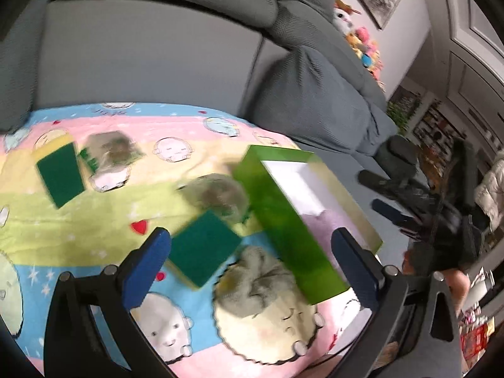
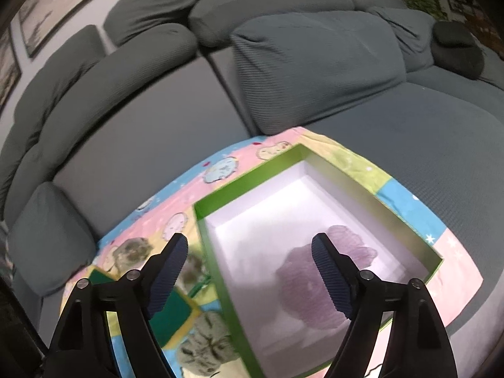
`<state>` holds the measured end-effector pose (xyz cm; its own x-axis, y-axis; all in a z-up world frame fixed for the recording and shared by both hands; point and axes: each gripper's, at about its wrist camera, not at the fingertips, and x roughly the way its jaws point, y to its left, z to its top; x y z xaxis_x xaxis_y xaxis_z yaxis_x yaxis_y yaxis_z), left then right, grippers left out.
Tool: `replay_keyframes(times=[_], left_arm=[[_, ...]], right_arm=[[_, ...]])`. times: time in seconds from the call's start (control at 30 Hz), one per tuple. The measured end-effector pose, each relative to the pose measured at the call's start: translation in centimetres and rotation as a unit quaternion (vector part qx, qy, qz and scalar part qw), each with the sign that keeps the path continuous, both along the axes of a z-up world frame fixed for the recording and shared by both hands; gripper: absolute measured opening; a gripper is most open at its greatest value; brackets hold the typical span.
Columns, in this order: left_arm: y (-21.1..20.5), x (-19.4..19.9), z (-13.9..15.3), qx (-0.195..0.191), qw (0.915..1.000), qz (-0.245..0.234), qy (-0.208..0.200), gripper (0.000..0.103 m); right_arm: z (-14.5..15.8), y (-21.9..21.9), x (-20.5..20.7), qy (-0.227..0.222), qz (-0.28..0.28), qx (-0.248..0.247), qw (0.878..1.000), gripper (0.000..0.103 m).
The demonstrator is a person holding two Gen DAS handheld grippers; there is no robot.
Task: Organize objects
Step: 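Move the right gripper back toward the grey-green cloth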
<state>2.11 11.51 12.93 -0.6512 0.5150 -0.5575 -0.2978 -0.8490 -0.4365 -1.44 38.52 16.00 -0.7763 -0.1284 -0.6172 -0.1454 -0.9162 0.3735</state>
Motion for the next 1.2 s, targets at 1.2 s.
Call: replay_keyframes(times=[1.2], left_arm=[[-5.6, 1.5, -5.7, 0.029, 0.9931, 0.063, -0.094, 0.102]], right_arm=[[-1.9, -9.5, 4.6, -0.057, 0.098, -0.031, 0.993, 0.085]])
